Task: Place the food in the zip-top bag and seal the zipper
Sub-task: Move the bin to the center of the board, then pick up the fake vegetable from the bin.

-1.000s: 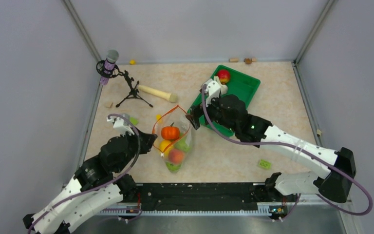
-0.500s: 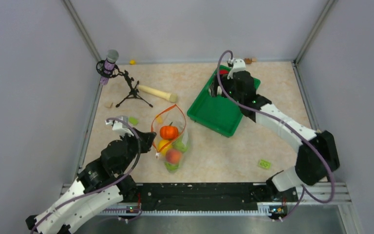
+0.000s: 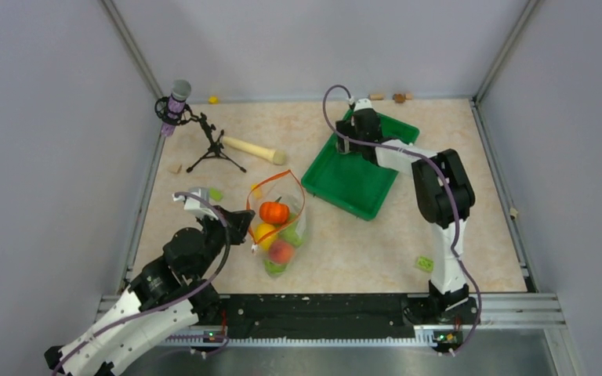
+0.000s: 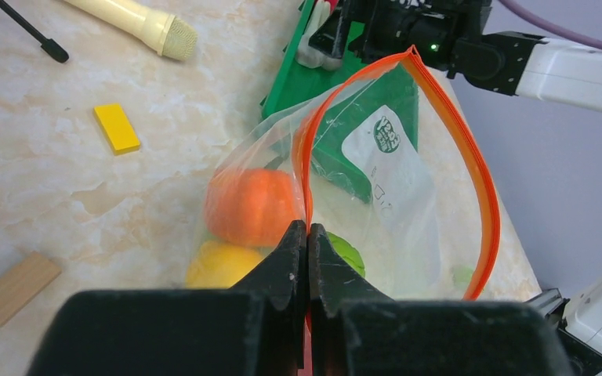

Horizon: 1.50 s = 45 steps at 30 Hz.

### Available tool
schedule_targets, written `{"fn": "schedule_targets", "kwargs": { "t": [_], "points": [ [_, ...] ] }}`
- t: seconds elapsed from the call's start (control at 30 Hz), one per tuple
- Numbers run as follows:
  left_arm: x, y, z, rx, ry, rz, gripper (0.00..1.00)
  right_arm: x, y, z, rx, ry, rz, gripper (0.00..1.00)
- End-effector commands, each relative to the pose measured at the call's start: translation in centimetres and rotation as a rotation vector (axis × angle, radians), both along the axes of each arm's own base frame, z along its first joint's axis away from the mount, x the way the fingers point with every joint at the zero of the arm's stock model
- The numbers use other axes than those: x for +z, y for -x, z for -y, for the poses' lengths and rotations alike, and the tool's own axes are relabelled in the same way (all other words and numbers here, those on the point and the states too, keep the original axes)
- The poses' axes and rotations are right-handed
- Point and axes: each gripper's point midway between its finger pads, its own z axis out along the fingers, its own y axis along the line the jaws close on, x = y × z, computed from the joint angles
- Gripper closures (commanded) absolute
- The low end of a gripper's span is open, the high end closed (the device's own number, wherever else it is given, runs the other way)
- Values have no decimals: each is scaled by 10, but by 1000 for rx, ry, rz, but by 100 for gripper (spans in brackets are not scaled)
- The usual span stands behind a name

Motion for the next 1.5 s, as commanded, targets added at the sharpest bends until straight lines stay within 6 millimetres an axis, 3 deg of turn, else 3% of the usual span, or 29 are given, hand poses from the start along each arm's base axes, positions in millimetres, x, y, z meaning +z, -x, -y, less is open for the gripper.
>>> {"fn": "schedule_targets", "kwargs": {
  "t": [0.0,0.27,0.57,0.67,0.8,0.97,1.23,1.47],
  "points": [
    [13,-3,7,-24,34,60,100,22,-31,7,-41,52,126,8],
    [6,-4,13,-39,22,44,100,-20,-36,6,-19,86,70,8],
    [4,-1,8,-35,37,62,100,-33,-35,-5,48,66,15,14],
    [6,0,5,-29,48,72,100,-34,-30,-10,103,67,13,23],
    [7,1,1,-17,56,80,100,-37,-30,4,78,65,-16,38],
    [8,1,-1,-9,63,86,100,-38,-30,15,92,-71,-48,50],
    [7,1,-1,-9,63,85,100,-33,-28,29,99,-187,-39,74],
    [10,4,-2,-20,79,96,100,-23,-19,29,139,-224,-3,97]
  ]
}}
